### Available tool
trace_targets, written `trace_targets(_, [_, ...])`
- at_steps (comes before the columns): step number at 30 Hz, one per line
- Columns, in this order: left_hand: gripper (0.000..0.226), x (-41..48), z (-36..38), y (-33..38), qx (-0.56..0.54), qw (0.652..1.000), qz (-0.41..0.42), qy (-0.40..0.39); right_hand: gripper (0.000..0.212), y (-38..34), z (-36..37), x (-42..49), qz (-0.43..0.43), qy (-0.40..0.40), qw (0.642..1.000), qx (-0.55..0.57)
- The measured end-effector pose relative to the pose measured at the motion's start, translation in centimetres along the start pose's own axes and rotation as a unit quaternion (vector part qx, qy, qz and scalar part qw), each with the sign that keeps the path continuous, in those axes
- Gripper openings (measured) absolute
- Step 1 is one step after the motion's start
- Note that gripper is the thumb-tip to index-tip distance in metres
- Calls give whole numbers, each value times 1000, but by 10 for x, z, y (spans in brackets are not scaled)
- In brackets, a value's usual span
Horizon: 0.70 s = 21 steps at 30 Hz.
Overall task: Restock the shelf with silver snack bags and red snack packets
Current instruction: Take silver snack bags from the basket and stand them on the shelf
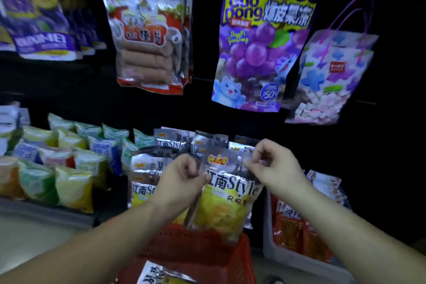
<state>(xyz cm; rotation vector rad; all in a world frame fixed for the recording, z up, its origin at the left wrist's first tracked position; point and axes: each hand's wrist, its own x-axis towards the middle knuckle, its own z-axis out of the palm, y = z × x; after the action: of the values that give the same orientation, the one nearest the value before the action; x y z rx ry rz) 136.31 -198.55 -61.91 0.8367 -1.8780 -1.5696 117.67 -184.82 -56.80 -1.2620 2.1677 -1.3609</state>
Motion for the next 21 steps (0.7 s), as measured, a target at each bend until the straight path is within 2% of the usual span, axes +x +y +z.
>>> trace_targets(3, [22, -43, -19, 40, -4, 996, 61, 59, 25, -44, 4, -22, 17, -19, 999, 30])
trace_targets(5, [16, -67, -34, 61, 1, 993, 78, 94, 32, -63, 10, -39, 31, -29, 998, 52])
trace_targets(8, [17, -91, -51, 72, -32, 987, 65, 141, 45, -73, 33, -66, 106, -110, 967, 203])
trace_targets(9, [18, -96, -53, 72, -36, 986, 60, 149, 43, -71, 42, -71, 119, -117, 955, 245])
trace_targets(11, [19, -103, -54, 68, -28, 988, 52, 142, 27, -66, 58, -75, 111, -83, 957, 255])
trace_targets(13, [30, -106, -55, 64, -21, 994, 31, 103, 17, -62, 67, -71, 93, -48, 963, 249])
trace_targets(17, [50, -104, -60, 63, -51, 998, 7, 35, 17, -61, 67, -63, 80, -42, 963, 255])
trace_targets(19, [49, -99, -62, 62, -35, 999, 10, 21, 16, -59, 66, -60, 68, -52, 964, 254])
trace_targets(21, [42, -95, -63, 56, -18, 999, 6, 31, 23, -59, 65, -58, 58, -79, 960, 261])
